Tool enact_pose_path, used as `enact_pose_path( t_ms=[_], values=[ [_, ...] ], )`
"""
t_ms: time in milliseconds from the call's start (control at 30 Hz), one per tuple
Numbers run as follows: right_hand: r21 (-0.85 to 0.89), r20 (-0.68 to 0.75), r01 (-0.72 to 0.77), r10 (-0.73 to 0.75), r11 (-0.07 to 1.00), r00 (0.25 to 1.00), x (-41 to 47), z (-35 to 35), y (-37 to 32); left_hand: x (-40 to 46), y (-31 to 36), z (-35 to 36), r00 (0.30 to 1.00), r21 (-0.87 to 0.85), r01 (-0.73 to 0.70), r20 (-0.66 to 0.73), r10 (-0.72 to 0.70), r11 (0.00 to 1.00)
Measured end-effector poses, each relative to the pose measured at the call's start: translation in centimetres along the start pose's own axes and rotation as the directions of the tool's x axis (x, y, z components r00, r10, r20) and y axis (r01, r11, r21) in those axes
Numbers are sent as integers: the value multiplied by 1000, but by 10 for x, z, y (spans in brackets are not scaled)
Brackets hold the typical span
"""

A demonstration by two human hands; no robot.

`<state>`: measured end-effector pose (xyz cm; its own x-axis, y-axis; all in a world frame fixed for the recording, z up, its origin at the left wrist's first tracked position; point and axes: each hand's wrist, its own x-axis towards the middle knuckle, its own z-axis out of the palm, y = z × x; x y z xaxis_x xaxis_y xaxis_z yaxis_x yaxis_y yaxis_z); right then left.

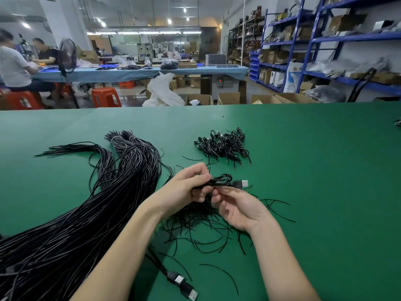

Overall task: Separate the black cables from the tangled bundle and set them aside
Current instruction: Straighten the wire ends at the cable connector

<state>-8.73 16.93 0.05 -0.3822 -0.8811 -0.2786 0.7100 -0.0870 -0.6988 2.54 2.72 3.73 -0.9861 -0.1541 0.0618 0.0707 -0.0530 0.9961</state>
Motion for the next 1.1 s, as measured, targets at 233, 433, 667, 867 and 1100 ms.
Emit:
enact_pose_path(
  t_ms=[233,433,667,867,1100],
  values=[
    [-631,166,220,-147,744,975,-2,0,-18,-16,17,-12,984,391,-27,171,-44,920],
    [-910,226,327,-354,256,908,-11,10,-41,-14,23,-14,991,668,-52,125,-44,743],
    [-945,320,164,-708,-281,629,-4,30,-29,-3,15,-8,959,713,46,-229,170,700],
    [-910,414,179,-797,-375,440,1,39,-11,5,8,0,857,438,91,-492,154,895],
    [-959,235,251,-870,-134,434,11,45,3,7,5,8,756,370,50,-621,207,928]
  ],
)
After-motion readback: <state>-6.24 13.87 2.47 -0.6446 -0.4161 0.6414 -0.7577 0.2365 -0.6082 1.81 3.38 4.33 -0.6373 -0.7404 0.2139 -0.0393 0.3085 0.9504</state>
